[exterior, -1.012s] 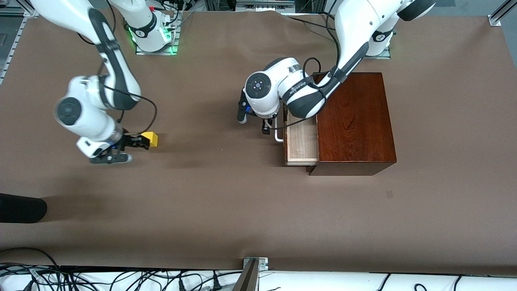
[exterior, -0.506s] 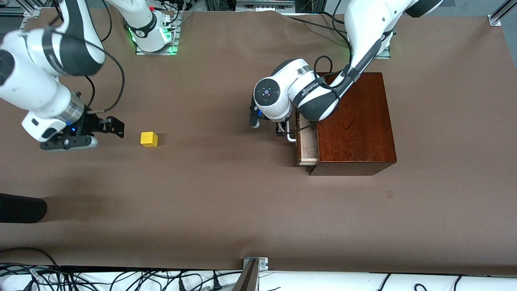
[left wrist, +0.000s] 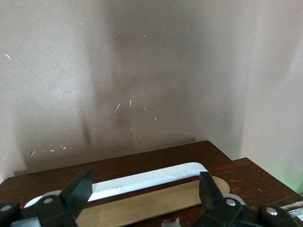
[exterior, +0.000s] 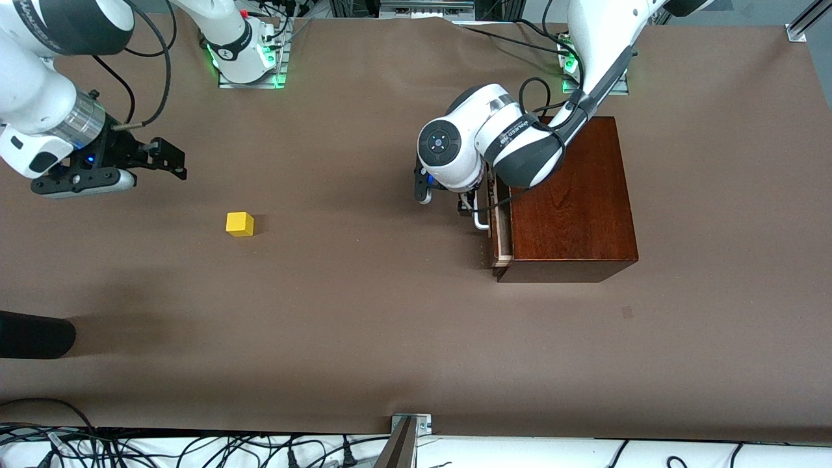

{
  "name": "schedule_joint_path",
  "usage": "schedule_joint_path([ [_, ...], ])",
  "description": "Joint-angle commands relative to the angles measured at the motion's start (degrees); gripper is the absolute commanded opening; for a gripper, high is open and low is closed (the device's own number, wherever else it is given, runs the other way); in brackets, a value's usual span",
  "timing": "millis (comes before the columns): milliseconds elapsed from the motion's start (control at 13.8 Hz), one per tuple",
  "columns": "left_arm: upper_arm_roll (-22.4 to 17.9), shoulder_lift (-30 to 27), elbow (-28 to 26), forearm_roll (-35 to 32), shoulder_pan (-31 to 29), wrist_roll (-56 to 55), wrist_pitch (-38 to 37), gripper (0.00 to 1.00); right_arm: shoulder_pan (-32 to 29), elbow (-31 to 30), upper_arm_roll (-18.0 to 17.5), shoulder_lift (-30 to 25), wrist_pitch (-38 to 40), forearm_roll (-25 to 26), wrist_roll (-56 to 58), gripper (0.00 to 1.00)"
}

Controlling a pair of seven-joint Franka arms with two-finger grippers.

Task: Open drawer, take yellow block, close drawer
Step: 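Push the drawer shut with the left gripper while the right gripper withdraws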

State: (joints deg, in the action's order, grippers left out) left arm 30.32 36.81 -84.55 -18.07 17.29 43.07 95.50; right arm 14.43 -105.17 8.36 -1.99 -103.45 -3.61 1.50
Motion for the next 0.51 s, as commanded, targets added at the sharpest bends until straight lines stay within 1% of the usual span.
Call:
schedule_joint_path([
  [0, -1.0, -1.3, -3.3, -1.4, -1.0, 0.6, -1.7, 1.0, -0.4, 2.6, -0.4, -0.9, 3.3, -1.0, 0.3, 1.0],
  [145, -1.0, -1.6, -3.3, -1.4, -1.5, 0.6, -3.2, 1.0, -0.3, 4.6, -0.5, -0.5, 4.0, 0.4, 0.6, 1.0],
  [289, -1.0, -1.6, -3.4, -1.4, -1.6, 0.5, -3.8, 1.0, -0.1, 6.6, -0.5, 0.4, 4.5, 3.9, 0.7, 1.0],
  [434, -1.0, -1.7, -3.3, -1.4, -1.7, 0.5, -5.1, 1.0, -0.2, 8.0, -0.5, 0.7, 4.5, 4.0, 0.6, 1.0],
])
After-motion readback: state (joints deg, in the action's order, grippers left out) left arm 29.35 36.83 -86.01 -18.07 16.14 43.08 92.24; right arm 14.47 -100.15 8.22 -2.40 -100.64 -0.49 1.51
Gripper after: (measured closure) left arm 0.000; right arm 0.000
